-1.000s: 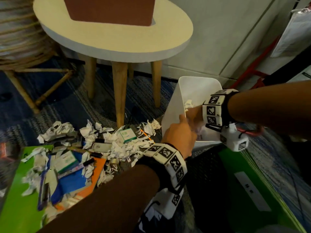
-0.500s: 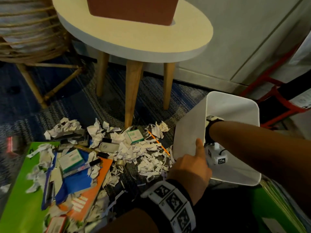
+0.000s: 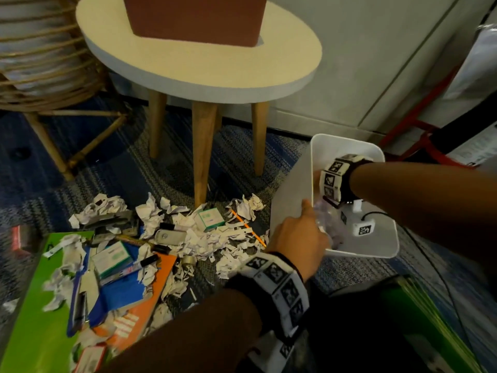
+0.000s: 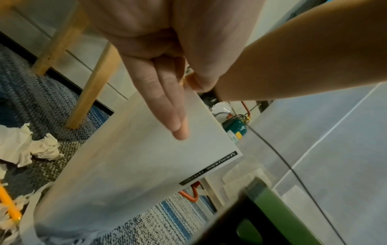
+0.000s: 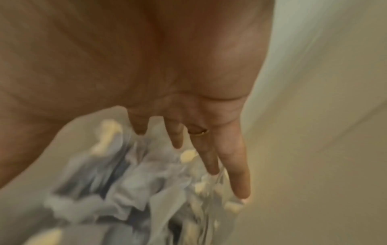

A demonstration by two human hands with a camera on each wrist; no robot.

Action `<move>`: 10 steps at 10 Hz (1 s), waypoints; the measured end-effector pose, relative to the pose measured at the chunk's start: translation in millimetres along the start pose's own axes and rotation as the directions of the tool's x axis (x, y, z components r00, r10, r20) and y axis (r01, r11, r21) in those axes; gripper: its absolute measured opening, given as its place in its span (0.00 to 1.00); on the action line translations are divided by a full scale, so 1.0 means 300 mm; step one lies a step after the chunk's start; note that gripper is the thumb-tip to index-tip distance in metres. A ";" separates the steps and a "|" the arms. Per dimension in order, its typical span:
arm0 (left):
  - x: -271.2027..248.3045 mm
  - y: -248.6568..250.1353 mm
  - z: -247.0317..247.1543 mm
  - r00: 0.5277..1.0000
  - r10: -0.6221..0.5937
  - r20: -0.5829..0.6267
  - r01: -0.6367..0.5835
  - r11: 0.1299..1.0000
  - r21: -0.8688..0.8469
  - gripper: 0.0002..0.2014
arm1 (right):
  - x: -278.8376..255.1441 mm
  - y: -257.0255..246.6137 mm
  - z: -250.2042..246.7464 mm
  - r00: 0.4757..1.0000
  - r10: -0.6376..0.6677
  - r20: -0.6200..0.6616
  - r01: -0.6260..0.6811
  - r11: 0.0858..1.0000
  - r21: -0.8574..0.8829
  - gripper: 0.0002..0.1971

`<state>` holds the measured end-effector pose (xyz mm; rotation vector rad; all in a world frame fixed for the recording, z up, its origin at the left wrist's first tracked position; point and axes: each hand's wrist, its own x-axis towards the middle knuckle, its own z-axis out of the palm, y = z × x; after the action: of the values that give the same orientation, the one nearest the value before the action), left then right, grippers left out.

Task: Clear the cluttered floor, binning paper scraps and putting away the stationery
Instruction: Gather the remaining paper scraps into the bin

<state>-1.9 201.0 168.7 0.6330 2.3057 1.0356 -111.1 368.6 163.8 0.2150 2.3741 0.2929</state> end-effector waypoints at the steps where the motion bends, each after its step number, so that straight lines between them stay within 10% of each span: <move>1: 0.096 0.002 -0.016 0.997 0.018 -0.070 -0.019 1.000 -0.006 0.17 | -0.061 0.044 -0.119 0.998 -0.055 0.028 0.049 0.984 0.169 0.36; 4: 0.205 0.051 -0.059 0.997 -0.039 -0.063 0.020 0.960 -0.278 0.10 | -0.340 0.099 -0.247 0.942 -0.020 -0.334 0.146 0.922 0.358 0.12; 7: 0.068 -0.222 -0.201 1.000 0.026 -0.003 -0.024 0.959 0.282 0.13 | -0.568 -0.152 -0.133 0.841 -0.057 -0.539 0.539 0.187 0.821 0.09; 10: -0.232 -0.667 -0.245 0.981 -0.194 0.031 0.144 0.818 0.557 0.12 | -0.369 -0.466 0.175 0.871 -0.263 -0.414 0.483 0.307 0.820 0.13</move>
<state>-35.4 0.9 73.6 0.6529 2.5319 0.2319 -4.7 216.2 160.3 0.1032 2.4238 -1.3657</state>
